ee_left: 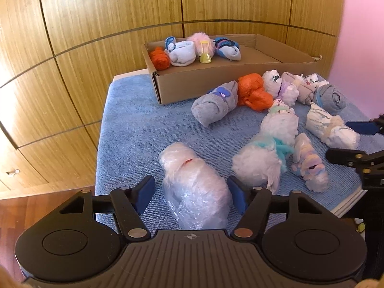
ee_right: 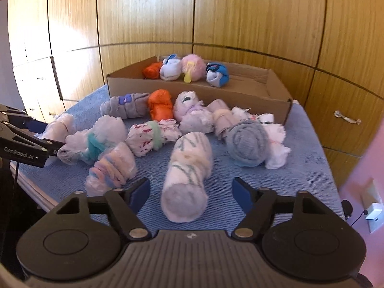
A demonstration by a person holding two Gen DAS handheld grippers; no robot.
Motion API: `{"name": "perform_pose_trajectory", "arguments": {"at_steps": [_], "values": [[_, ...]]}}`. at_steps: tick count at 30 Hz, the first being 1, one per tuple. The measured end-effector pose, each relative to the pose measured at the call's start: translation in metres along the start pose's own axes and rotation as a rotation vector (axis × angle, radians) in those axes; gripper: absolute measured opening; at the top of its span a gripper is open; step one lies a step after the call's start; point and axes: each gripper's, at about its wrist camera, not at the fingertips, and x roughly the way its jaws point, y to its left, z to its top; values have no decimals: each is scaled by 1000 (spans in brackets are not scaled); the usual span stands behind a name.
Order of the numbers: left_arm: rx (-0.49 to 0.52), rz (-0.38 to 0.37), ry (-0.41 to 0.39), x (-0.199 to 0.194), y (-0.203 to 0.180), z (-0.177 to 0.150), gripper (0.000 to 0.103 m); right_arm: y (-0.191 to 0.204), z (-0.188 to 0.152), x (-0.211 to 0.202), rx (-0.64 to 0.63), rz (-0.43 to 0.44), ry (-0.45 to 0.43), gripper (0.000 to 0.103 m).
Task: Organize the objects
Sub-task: 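Grasp the plastic-wrapped bundle with left gripper while right gripper grasps the white patterned sock, then carry both held bundles over the cardboard tray and lower them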
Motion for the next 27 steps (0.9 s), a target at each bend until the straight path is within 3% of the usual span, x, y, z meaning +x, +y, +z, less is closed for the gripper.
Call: {"name": "perform_pose_trajectory", "arguments": {"at_steps": [7,12,20,27], "values": [[7,-45,-16,-2,-2,-1,56,-4,1,5,20,15,13,31],[-8,-50,-22,-3,1,-1,49,-9,-1,-3,34,18,-13,29],[-6,-51,-50,-19,2,6,49,-17,5,-26,11,45,-55,29],[32,-103,-87,-38,1,31,49,-33,27,-48,16,45,-112,29]]}}
